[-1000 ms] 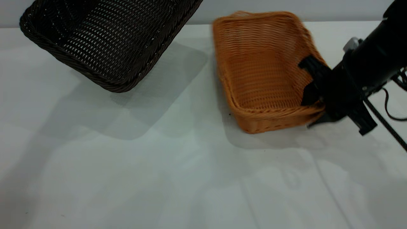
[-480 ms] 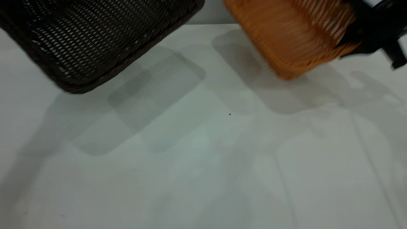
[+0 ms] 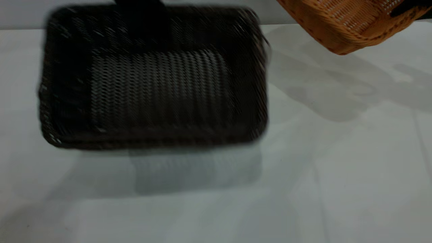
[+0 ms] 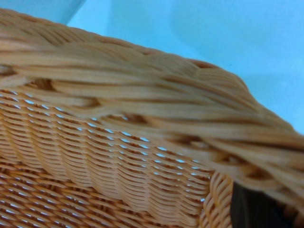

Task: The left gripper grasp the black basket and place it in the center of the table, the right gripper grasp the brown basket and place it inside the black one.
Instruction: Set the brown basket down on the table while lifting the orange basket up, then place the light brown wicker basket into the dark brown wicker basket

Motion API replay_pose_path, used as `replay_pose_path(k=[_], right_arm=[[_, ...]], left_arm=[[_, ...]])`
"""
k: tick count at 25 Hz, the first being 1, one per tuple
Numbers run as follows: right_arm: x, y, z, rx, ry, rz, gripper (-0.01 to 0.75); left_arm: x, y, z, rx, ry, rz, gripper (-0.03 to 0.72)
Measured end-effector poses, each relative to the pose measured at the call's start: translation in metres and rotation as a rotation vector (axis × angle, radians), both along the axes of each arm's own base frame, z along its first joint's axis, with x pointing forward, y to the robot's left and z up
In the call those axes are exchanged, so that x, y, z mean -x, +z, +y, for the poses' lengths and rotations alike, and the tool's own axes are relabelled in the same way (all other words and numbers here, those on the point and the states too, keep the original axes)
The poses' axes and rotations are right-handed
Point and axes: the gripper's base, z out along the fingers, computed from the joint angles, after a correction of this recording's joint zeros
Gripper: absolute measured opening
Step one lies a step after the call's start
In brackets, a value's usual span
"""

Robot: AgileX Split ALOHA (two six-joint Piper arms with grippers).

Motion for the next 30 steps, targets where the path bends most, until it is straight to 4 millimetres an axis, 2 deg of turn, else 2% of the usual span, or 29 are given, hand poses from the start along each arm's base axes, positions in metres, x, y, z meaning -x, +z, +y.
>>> replay_pose_path(k=[6,8,11,13,18,21,24,26,30], right_arm=[[0.003,0.002,-0.015,0.01,0.002,0.007,0.076],[0.004,0.002,-0.016,0.01,0.007,0.01,0.076],[0.005,0.002,-0.014,-0.002,0.018,0.016,0.076],[0.005,0.002,-0.014,-0.006,0.022,0.018,0.076],[0.006,0.003,-0.013,-0.019,0.036,0.023,0.076],[0.008,0.003,-0.011,-0.029,0.055,0.038,0.076],[0.011,0.005,-0.01,-0.028,0.082,0.058,0.076],[0.014,0.014,-0.01,-0.015,0.103,0.064,0.076],[0.027,0.044,-0.001,-0.015,0.198,0.097,0.076]], left_arm=[[0.012,-0.037,-0.03,-0.002,-0.191,0.011,0.079],[0.015,-0.045,-0.036,0.004,-0.215,0.02,0.081],[0.017,-0.047,-0.04,0.031,-0.2,0.036,0.096],[0.017,-0.046,-0.041,0.054,-0.18,0.046,0.15],[0.013,-0.044,-0.044,0.087,-0.142,0.021,0.396],[0.011,-0.028,-0.041,0.116,-0.084,0.011,0.485],[0.003,0.007,-0.023,0.187,0.068,0.011,0.509],[-0.006,0.034,0.002,0.236,0.185,0.004,0.509],[-0.022,0.076,0.068,0.332,0.431,-0.012,0.509]])
